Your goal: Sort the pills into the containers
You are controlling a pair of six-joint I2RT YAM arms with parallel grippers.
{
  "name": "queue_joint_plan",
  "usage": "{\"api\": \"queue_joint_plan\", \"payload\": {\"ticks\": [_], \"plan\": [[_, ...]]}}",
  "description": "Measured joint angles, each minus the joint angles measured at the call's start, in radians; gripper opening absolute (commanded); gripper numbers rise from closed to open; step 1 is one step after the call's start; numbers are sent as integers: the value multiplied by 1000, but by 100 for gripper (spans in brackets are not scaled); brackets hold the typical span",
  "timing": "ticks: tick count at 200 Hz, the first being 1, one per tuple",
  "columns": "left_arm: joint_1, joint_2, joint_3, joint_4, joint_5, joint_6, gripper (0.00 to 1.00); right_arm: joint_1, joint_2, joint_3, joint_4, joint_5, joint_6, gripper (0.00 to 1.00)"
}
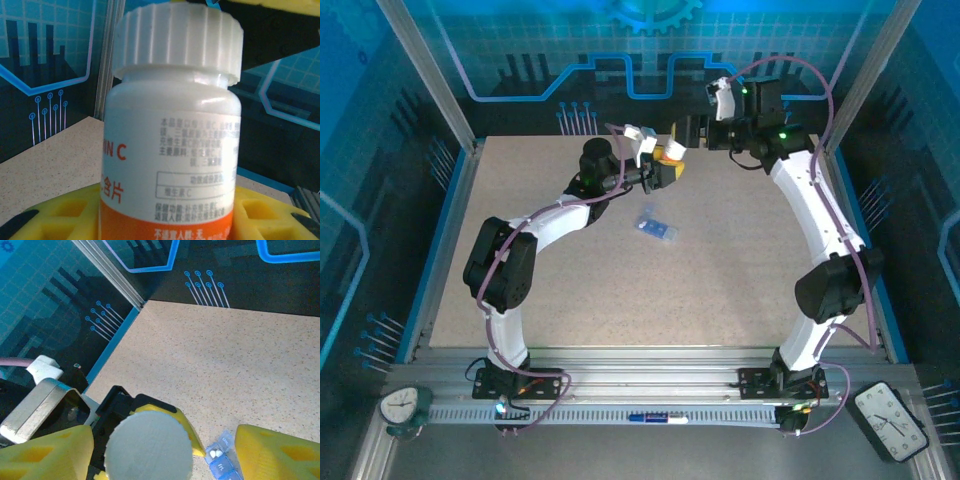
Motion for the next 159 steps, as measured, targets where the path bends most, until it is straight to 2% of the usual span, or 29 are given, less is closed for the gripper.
{"api": "queue_joint_plan", "payload": {"ticks": [27, 58, 98, 125, 159], "plan": [[0, 0, 0, 2, 0, 0, 0, 14, 0, -8, 7, -3, -8, 67], [0, 0, 0, 4, 0, 0, 0, 19, 0, -9, 8, -3, -7, 48], [1, 0, 0, -3, -1, -1, 0, 30, -2, -27, 29, 30, 13, 36], [6, 1, 0, -22, -1, 0, 0, 73, -14, -42, 31, 161, 68, 33], [7, 1, 0, -40, 11, 0, 0, 165, -71, -121, 85, 434, 198, 33]]}}
